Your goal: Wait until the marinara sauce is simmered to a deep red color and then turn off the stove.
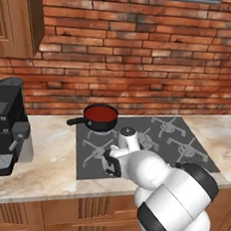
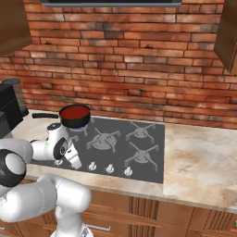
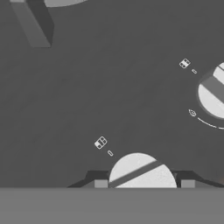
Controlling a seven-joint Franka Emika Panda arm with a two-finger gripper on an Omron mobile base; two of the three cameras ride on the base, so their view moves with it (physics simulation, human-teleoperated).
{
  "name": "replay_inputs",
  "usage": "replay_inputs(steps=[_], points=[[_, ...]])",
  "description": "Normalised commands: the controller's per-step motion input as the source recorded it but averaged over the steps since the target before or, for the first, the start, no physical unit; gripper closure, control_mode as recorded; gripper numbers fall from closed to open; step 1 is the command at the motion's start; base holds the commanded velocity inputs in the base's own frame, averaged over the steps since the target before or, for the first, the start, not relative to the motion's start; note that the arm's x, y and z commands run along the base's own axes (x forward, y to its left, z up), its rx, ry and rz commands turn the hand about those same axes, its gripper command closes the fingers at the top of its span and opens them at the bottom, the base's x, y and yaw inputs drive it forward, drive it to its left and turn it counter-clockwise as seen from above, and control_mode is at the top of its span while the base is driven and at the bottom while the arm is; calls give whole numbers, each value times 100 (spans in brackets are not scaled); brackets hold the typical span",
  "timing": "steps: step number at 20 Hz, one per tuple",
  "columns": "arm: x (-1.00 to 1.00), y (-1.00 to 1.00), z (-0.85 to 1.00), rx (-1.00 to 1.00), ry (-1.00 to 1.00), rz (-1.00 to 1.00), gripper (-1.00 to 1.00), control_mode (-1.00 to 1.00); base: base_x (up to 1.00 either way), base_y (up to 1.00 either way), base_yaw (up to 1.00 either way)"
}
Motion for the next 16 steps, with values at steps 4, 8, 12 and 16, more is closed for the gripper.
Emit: replay_inputs(steps=[4, 8, 12, 16], points=[[-3, 9, -86, 0, 29, -100, 100, -100, 0, 0, 0], [-1, 9, -94, 0, 24, -100, 100, -100, 0, 0, 0], [0, 9, -100, 0, 17, -100, 100, -100, 0, 0, 0], [0, 9, -100, 0, 14, -100, 100, -100, 0, 0, 0]])
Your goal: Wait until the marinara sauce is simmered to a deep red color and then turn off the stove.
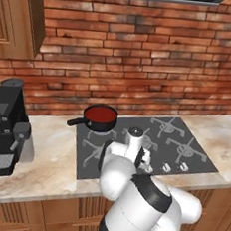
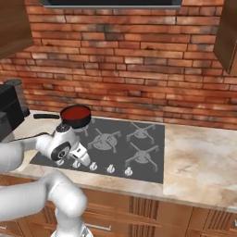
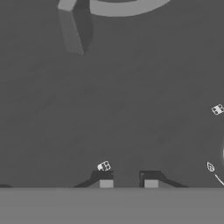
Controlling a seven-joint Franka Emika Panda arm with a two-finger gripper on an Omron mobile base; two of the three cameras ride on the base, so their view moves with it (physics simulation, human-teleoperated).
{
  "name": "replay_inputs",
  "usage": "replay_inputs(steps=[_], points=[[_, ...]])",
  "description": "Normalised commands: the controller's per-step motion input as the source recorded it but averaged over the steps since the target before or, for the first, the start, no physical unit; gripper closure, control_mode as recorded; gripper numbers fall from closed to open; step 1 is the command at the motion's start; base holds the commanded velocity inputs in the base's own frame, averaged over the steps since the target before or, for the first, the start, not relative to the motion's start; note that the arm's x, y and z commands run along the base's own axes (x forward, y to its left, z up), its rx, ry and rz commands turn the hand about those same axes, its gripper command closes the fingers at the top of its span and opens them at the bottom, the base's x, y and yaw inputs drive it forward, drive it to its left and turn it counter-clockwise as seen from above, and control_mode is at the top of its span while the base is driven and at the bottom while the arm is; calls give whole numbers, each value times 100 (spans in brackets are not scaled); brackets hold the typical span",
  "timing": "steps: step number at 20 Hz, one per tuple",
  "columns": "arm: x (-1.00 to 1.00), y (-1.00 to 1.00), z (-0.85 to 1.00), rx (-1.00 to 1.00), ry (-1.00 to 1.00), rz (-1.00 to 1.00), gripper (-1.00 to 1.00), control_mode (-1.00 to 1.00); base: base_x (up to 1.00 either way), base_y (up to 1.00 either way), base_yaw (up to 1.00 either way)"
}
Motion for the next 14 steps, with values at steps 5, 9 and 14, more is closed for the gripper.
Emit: replay_inputs(steps=[5, 9, 14], points=[[-3, 4, -97, 3, 15, -100, 100, -100, 0, 0, 0], [-14, 0, -75, 13, 21, -97, 100, -100, 0, 0, 0], [-46, -32, -54, 16, 31, -79, 100, -100, 0, 0, 0]])
